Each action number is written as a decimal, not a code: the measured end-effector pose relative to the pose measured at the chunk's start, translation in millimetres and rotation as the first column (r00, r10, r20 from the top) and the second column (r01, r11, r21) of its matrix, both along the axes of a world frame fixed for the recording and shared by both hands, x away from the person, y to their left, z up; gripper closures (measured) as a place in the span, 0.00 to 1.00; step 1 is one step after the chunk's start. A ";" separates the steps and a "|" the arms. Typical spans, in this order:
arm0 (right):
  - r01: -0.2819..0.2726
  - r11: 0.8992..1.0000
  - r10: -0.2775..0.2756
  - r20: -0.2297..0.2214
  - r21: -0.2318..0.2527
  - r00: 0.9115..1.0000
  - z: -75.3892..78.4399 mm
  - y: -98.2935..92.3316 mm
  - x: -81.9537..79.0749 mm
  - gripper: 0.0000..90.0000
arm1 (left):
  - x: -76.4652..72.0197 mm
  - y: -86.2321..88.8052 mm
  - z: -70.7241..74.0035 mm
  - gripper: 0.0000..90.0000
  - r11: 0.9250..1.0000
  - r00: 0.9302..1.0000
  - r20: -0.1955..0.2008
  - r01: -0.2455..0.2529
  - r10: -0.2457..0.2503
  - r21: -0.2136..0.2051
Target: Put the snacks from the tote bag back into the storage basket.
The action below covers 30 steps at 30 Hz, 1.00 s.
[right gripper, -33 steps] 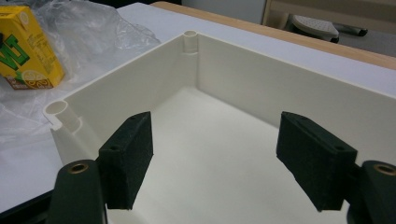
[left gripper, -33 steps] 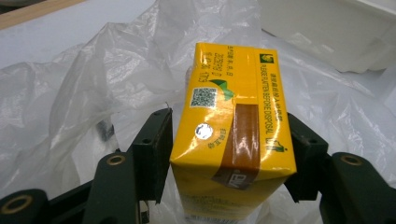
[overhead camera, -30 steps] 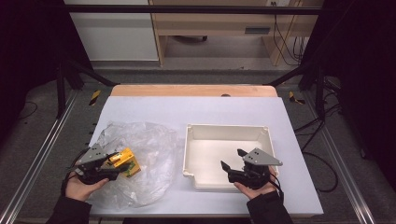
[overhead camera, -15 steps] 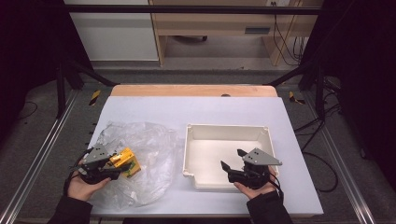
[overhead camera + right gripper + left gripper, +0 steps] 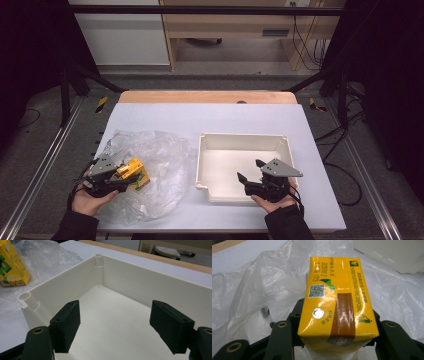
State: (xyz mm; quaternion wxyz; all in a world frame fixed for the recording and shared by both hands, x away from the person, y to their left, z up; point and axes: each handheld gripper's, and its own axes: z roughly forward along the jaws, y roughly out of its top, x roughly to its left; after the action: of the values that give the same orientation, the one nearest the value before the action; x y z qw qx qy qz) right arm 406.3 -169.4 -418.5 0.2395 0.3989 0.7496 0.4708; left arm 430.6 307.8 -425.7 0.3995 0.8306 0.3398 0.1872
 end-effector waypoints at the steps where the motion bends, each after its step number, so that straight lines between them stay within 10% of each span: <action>1: 0.001 1.000 -0.001 0.001 -0.001 1.000 -0.1 -0.3 0.1 0.26 | -0.4 0.4 0.8 0.56 1.000 1.000 0.001 -0.002 0.002 -0.003; 30: 0.019 1.000 -0.019 -0.006 0.009 1.000 1.0 -4.9 1.6 0.19 | -18.3 -7.8 40.3 0.56 0.993 0.999 0.039 -0.032 0.036 -0.113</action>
State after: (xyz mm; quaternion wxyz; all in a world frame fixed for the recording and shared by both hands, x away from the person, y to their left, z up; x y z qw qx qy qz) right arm 407.9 -174.2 -417.6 0.2401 0.4086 0.7442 0.4707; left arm 412.3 300.0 -385.4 0.4494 0.7968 0.3556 0.1916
